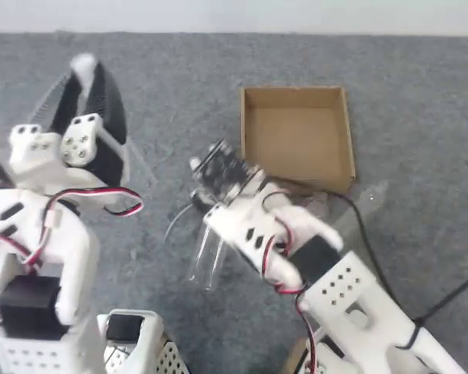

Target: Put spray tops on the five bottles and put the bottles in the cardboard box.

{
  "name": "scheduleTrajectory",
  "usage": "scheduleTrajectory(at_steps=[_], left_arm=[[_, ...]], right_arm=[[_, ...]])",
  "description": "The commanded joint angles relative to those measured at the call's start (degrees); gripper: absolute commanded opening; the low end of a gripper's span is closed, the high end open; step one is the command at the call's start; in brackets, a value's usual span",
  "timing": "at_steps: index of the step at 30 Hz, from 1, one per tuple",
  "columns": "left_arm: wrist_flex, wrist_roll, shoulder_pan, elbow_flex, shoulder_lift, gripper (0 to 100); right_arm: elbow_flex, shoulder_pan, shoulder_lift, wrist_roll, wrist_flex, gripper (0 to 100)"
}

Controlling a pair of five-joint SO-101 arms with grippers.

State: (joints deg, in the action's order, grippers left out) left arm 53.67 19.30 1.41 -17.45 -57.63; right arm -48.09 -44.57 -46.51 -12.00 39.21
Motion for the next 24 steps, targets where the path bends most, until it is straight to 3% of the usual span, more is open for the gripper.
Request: scheduleTrajectory(at_steps=[1,24], left_arm=[[-5.2,1.4,-2.7,-1.5,-0.8,1],[-4.5,1.4,-7.1,-15.3,-1.2,1]], right_arm=[[-1.0,-4.1,-2.8,0.4,-2.2,0.6],[-7.4,-4.8,-3.3,0.6,-11.4,0.6]])
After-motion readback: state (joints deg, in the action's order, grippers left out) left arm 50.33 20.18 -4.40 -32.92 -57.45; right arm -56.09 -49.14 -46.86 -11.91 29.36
